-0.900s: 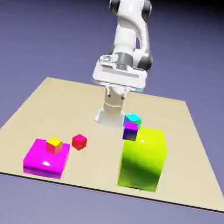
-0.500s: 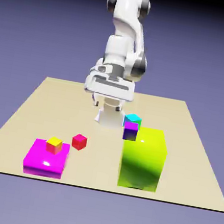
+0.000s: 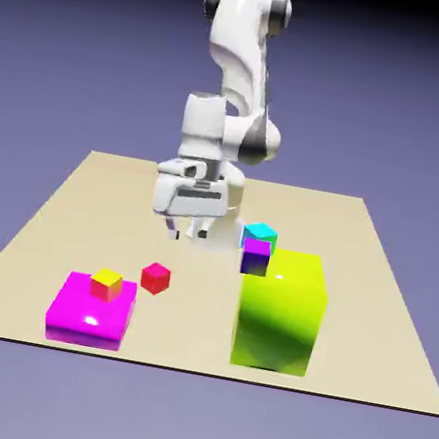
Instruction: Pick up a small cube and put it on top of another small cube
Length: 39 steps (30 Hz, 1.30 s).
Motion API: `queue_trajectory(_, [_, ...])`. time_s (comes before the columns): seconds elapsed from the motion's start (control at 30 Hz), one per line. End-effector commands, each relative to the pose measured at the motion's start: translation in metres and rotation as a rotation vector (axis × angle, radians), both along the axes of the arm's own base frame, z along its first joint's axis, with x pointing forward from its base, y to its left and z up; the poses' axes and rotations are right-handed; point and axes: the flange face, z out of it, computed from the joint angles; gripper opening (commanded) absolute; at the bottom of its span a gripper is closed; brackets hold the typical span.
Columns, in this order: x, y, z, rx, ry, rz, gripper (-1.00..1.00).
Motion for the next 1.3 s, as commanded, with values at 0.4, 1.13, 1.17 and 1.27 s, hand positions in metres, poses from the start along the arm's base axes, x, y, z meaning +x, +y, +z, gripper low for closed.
queue_trajectory(0.4, [-0.014, -0.030, -0.054, -0.081, 0.170, 0.461, 0.00])
queue_trajectory(1.13, [-0.059, -0.079, -0.130, -0.012, 0.326, 1.269, 0.00])
queue_trajectory(1.17, [-0.062, -0.081, -0.133, -0.004, 0.328, 1.305, 0.00])
queue_trajectory(1.27, [-0.070, -0.087, -0.141, 0.023, 0.328, 1.413, 0.00])
